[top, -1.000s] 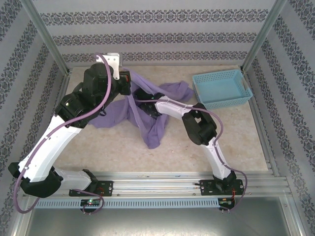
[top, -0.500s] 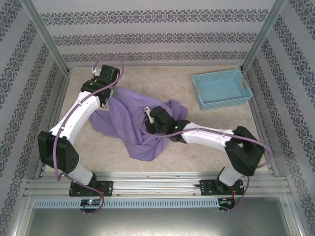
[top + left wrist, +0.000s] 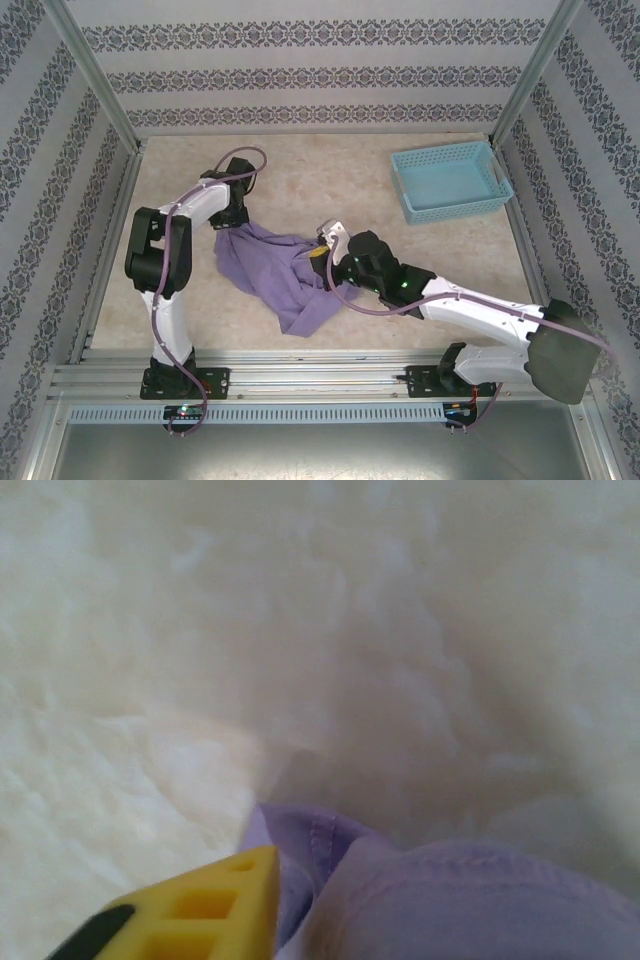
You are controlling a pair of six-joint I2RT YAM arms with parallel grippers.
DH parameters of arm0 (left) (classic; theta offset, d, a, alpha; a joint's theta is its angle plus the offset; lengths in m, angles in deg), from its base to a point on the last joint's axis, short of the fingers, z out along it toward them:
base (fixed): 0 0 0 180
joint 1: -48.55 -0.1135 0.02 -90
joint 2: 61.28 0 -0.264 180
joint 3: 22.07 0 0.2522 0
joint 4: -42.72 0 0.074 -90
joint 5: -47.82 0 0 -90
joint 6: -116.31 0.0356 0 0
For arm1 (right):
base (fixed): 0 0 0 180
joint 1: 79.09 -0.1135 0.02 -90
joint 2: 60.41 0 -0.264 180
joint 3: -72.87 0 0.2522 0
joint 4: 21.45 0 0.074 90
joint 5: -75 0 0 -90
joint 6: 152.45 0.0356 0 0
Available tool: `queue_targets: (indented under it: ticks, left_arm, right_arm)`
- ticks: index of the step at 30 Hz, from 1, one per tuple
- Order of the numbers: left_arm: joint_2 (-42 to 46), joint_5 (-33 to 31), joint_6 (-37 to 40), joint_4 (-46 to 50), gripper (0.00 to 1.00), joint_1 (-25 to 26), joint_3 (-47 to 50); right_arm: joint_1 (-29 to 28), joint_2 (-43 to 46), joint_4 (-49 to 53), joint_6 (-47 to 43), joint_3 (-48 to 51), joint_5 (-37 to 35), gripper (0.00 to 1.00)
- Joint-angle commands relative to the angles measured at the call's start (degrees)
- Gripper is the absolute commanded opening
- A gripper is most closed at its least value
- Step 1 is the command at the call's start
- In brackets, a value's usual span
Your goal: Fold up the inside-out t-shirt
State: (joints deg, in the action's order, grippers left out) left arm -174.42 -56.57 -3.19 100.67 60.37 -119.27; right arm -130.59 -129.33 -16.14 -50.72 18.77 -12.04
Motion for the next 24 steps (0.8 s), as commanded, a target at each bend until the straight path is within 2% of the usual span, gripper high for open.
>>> queue_targets:
  ticks: [1, 5, 8, 12, 18, 20, 24]
  left_arm:
    - [12.6, 6.7, 0.9, -1.4, 0.55, 3.6, 6.6]
    - [27.3, 11.2, 3.9, -5.9, 0.71, 13.9, 14.0]
    - [31.6, 12.4, 6.3, -7.5, 0.79, 22.3, 16.7]
    - [30.5, 17.1, 5.2, -11.3, 0.79, 26.4, 19.9]
    - [23.3, 21.9, 4.6, -15.4, 0.82, 28.5, 20.9]
    - [20.3, 22.5, 4.1, -15.5, 0.78, 28.7, 20.8]
    - [18.1, 19.5, 2.1, -15.5, 0.46, 28.4, 21.1]
  right_arm:
    - [0.5, 2.0, -2.4, -0.4, 1.1, 1.2, 0.00]
    - [0.5, 2.4, -2.3, 0.3, 2.0, 1.2, 0.00]
    - [0.1, 3.0, -2.4, 1.6, 3.6, 1.0, 0.00]
    - [-0.7, 4.4, -2.9, 3.4, 6.7, 0.2, 0.00]
    - [-1.5, 6.9, -3.6, 6.3, 10.9, -1.8, 0.00]
    - [-1.8, 7.4, -3.5, 7.0, 11.8, -2.5, 0.00]
    - [-2.9, 8.4, -1.3, 7.4, 12.4, -6.5, 0.00]
